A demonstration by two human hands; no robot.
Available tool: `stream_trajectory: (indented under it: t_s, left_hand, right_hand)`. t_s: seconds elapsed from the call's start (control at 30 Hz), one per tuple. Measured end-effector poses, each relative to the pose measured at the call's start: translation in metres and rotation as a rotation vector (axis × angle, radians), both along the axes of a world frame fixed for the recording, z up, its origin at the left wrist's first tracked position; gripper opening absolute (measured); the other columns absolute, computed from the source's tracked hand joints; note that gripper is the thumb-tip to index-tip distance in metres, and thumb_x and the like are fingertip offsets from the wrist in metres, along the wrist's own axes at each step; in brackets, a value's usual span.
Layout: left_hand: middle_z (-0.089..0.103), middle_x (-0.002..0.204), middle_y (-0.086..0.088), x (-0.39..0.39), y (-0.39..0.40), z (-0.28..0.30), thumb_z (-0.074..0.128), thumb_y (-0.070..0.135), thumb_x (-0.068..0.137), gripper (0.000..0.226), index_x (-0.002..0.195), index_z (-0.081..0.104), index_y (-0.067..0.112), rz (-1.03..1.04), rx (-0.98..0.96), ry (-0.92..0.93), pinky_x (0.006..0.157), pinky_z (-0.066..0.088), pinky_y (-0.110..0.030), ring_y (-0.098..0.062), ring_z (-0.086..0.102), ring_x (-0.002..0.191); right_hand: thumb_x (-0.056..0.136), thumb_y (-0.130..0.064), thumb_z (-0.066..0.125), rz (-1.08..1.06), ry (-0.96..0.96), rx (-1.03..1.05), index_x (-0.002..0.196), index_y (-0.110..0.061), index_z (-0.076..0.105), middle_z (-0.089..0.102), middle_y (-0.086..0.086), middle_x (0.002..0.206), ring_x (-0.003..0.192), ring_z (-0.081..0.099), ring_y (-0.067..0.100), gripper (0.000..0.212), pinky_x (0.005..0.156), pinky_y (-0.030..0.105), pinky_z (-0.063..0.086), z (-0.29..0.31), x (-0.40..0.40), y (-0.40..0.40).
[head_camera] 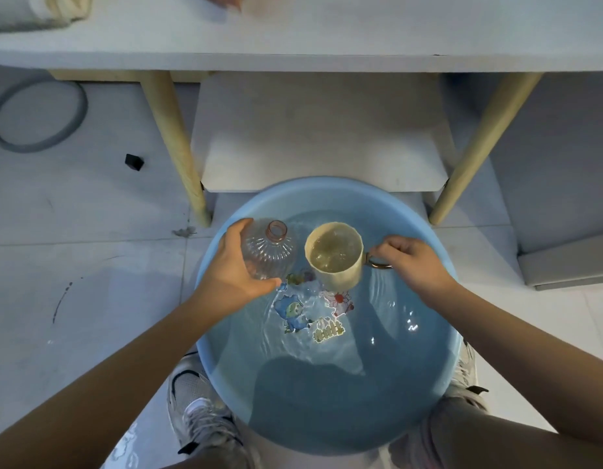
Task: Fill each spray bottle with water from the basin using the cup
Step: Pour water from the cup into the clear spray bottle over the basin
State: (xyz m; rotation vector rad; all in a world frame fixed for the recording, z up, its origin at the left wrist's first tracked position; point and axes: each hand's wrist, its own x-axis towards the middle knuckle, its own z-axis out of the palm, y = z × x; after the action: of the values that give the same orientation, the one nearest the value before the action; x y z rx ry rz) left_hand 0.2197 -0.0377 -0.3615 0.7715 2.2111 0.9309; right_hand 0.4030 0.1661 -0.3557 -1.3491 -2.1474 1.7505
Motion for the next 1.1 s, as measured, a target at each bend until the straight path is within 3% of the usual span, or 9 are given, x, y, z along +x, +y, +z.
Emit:
stream_trajectory:
  t_s: [0.1, 0.27, 0.43, 0.57, 0.8, 0.93, 1.1]
  left_hand:
    - [0.032, 0.142, 0.009, -0.003, 0.0, -0.003, 0.087, 0.018, 0.063, 0.102, 0.143, 0.025, 0.023, -0.032, -0.023, 0.023, 0.088, 0.027, 0.001, -0.003, 0.038, 0.121]
    - [0.035, 0.143, 0.003, -0.001, 0.001, -0.012, 0.088, 0.026, 0.06, 0.105, 0.143, 0.024, 0.031, -0.096, -0.061, 0.063, 0.102, 0.037, -0.028, -0.013, 0.042, 0.125]
    - [0.037, 0.144, 0.003, 0.0, 0.005, -0.016, 0.088, 0.029, 0.059, 0.107, 0.143, 0.023, 0.03, -0.087, -0.064, 0.052, 0.106, 0.039, -0.038, -0.015, 0.042, 0.128]
    - [0.036, 0.145, 0.001, 0.001, 0.008, -0.016, 0.089, 0.027, 0.058, 0.109, 0.145, 0.023, 0.026, -0.089, -0.064, 0.044, 0.106, 0.036, -0.031, -0.016, 0.04, 0.129]
    - [0.037, 0.144, 0.002, 0.002, 0.012, -0.019, 0.089, 0.025, 0.057, 0.11, 0.144, 0.023, 0.026, -0.075, -0.08, 0.048, 0.102, 0.035, -0.025, -0.016, 0.041, 0.128]
    - [0.037, 0.143, 0.003, 0.002, 0.013, -0.019, 0.09, 0.024, 0.057, 0.108, 0.143, 0.024, 0.027, -0.061, -0.043, 0.034, 0.097, 0.033, -0.02, -0.011, 0.041, 0.124]
    - [0.035, 0.143, 0.005, 0.003, 0.015, -0.019, 0.09, 0.023, 0.057, 0.108, 0.143, 0.025, 0.026, -0.056, -0.022, 0.022, 0.096, 0.031, -0.017, -0.002, 0.037, 0.118]
  right_hand:
    - [0.077, -0.025, 0.065, -0.025, 0.046, 0.034, 0.065, 0.003, 0.051, 0.041, 0.002, 0.059, 0.055, 0.035, 0.008, 0.034, 0.052, 0.021, 0.029, 0.006, -0.003, 0.001]
    - [0.083, -0.02, 0.066, 0.013, 0.056, 0.214, 0.066, 0.003, 0.056, 0.04, -0.006, 0.051, 0.047, 0.033, 0.005, 0.03, 0.043, 0.013, 0.026, 0.02, -0.011, 0.004]
    - [0.082, -0.021, 0.068, 0.061, 0.079, 0.404, 0.062, 0.0, 0.053, 0.037, -0.006, 0.046, 0.045, 0.036, 0.006, 0.033, 0.044, 0.015, 0.028, 0.036, -0.016, 0.004]
    - [0.081, -0.02, 0.069, 0.089, 0.081, 0.554, 0.056, -0.008, 0.048, 0.036, -0.004, 0.046, 0.048, 0.039, 0.006, 0.035, 0.047, 0.015, 0.03, 0.042, -0.018, 0.003]
    - [0.075, -0.028, 0.061, 0.139, 0.097, 0.785, 0.055, 0.0, 0.051, 0.035, -0.002, 0.044, 0.067, 0.042, 0.022, 0.037, 0.056, 0.013, 0.022, 0.052, -0.022, -0.004]
    - [0.072, -0.025, 0.06, 0.126, 0.129, 0.84, 0.052, 0.0, 0.051, 0.038, 0.002, 0.043, 0.063, 0.039, 0.023, 0.033, 0.057, 0.014, 0.022, 0.053, -0.025, -0.005]
    - [0.074, -0.03, 0.057, 0.147, 0.176, 0.951, 0.049, -0.009, 0.044, 0.031, -0.008, 0.044, 0.056, 0.032, 0.014, 0.034, 0.057, 0.02, 0.017, 0.054, -0.026, -0.004]
